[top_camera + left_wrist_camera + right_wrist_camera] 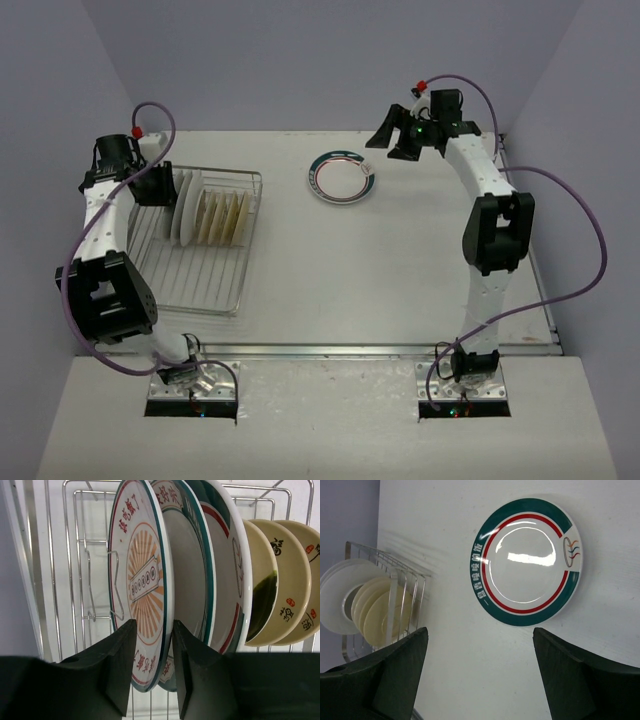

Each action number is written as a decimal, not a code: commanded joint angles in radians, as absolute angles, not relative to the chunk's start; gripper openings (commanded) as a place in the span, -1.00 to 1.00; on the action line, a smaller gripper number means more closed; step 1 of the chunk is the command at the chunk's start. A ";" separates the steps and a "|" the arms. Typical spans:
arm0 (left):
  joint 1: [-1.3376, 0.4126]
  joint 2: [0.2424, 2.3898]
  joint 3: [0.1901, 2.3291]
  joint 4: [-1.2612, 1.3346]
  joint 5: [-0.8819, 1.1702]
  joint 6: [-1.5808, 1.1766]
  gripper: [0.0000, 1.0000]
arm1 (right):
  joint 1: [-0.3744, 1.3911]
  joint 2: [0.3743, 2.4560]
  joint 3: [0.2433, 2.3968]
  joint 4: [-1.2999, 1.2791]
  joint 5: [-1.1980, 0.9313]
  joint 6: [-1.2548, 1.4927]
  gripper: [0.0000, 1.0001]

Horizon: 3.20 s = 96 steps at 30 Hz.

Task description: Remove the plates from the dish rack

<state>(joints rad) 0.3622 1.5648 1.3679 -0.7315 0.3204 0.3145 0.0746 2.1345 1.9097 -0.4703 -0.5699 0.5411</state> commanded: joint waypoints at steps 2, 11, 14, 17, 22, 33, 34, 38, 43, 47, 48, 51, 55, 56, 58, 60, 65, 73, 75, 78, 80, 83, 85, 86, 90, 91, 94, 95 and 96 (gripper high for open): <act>0.401 1.611 1.449 -0.722 0.415 0.325 -0.68 | 0.083 2.041 1.873 -0.479 -0.649 0.528 0.71; 0.492 1.666 1.651 -0.871 0.653 0.310 -1.00 | 0.118 1.967 1.825 -0.478 -0.702 0.551 0.71; 0.503 1.679 1.799 -0.943 0.695 0.307 -1.00 | 0.125 1.949 1.820 -0.470 -0.717 0.573 0.72; 0.502 1.692 1.972 -0.999 0.705 0.305 -1.00 | 0.127 1.935 1.810 -0.464 -0.726 0.586 0.72; 0.495 1.717 2.249 -1.121 0.744 0.380 -1.00 | 0.127 1.914 1.810 -0.459 -0.753 0.608 0.72; -0.183 1.123 1.467 -0.712 0.126 1.112 -1.00 | 0.129 1.853 1.763 -0.367 -0.888 0.741 0.98; -0.197 1.103 1.456 -0.709 0.089 1.123 -1.00 | 0.131 1.851 1.755 -0.365 -0.891 0.752 0.98; -0.393 1.015 1.253 -0.635 0.005 1.337 -1.00 | 0.167 1.844 1.747 -0.375 -0.908 0.745 0.98; -0.572 0.887 1.001 -0.477 -0.121 1.544 -1.00 | 0.264 1.857 1.748 -0.424 -0.895 0.687 0.98; -0.687 0.885 0.950 -0.423 -0.185 1.574 -1.00 | 0.334 1.884 1.737 -0.449 -0.881 0.653 0.95; -0.703 0.888 0.947 -0.417 -0.199 1.577 -1.00 | 0.353 1.889 1.734 -0.451 -0.878 0.646 0.92; -0.740 0.898 0.930 -0.395 -0.226 1.584 -1.00 | 0.396 1.905 1.733 -0.460 -0.870 0.628 0.76; -0.761 0.910 0.922 -0.373 -0.239 1.579 -1.00 | 0.447 1.929 1.745 -0.490 -0.838 0.579 0.22; -0.764 0.911 0.921 -0.369 -0.240 1.576 -1.00 | 0.451 1.934 1.748 -0.499 -0.832 0.572 -0.02; -0.766 0.911 0.917 -0.363 -0.245 1.571 -1.00 | 0.455 1.942 1.750 -0.510 -0.824 0.563 -0.31; -0.767 0.911 0.906 -0.344 -0.260 1.564 -1.00 | 0.454 1.943 1.753 -0.522 -0.800 0.553 -0.96; -0.770 0.930 0.894 -0.286 -0.352 1.432 0.99 | 0.402 1.930 1.745 -0.512 -0.740 0.550 -1.00; -0.733 1.000 1.067 -0.306 -0.406 1.034 1.00 | 0.127 2.117 1.861 -0.486 -0.676 0.615 -1.00; -0.680 1.039 1.141 -0.344 -0.403 0.899 1.00 | 0.098 2.192 1.926 -0.487 -0.666 0.615 -1.00; -0.576 1.089 1.261 -0.460 -0.341 0.745 1.00 | 0.092 2.273 1.991 -0.486 -0.645 0.596 -1.00; -0.516 1.123 1.322 -0.520 -0.308 0.608 1.00 | 0.092 2.342 2.046 -0.485 -0.649 0.600 -1.00; -0.433 1.132 1.377 -0.586 -0.281 0.484 1.00 | 0.093 2.392 2.094 -0.474 -0.637 0.604 -1.00; -0.370 1.140 1.415 -0.663 -0.216 0.394 1.00 | 0.092 2.430 2.112 -0.463 -0.637 0.614 -1.00; -0.355 1.143 1.424 -0.693 -0.170 0.367 1.00 | 0.092 2.438 2.111 -0.455 -0.637 0.618 -1.00; -0.297 1.133 1.401 -0.754 -0.129 0.288 1.00 | 0.092 2.469 2.121 -0.426 -0.615 0.625 -0.86; -0.277 1.129 1.391 -0.758 -0.123 0.275 1.00 | 0.092 2.476 2.123 -0.422 -0.609 0.625 -0.76; -0.211 1.127 1.368 -0.763 -0.092 0.241 1.00 | 0.094 2.482 2.115 -0.420 -0.599 0.626 -0.01; -0.180 1.136 1.368 -0.767 -0.082 0.226 1.00 | 0.094 2.478 2.106 -0.420 -0.591 0.626 0.24; -0.145 1.147 1.371 -0.774 -0.075 0.210 1.00 | 0.095 2.473 2.097 -0.424 -0.579 0.626 0.41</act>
